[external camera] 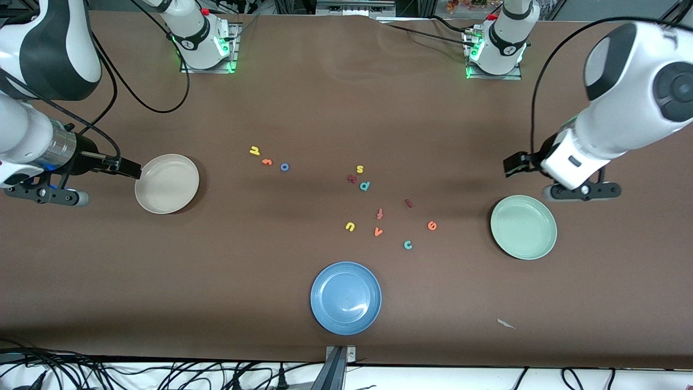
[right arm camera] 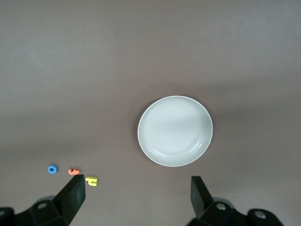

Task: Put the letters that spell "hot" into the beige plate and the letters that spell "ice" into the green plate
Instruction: 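Reach the left gripper to the pink i while the right gripper reaches the orange t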

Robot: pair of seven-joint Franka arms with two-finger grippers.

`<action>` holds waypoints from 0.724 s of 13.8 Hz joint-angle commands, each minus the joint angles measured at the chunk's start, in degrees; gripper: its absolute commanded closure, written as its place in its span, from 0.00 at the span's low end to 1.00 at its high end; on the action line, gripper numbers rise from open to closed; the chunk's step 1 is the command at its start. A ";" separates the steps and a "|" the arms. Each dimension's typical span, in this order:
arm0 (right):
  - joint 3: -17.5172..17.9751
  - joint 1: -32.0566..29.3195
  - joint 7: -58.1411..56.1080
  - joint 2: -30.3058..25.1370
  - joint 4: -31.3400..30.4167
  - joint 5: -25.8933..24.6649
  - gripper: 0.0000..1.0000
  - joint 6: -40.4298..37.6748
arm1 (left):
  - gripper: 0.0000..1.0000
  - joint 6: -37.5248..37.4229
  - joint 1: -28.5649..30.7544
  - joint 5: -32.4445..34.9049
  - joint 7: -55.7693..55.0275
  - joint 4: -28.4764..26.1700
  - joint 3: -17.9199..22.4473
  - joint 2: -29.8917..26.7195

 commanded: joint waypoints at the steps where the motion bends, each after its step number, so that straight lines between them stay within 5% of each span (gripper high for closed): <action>1: 0.47 -0.04 1.03 -2.38 -2.58 0.80 0.01 0.80 | 0.00 3.85 0.24 0.51 -7.02 0.25 -3.07 3.37; 10: 3.18 -0.04 1.64 -2.12 -2.58 1.67 0.01 1.24 | 0.00 20.63 -3.72 1.39 -21.72 -5.72 -5.28 11.28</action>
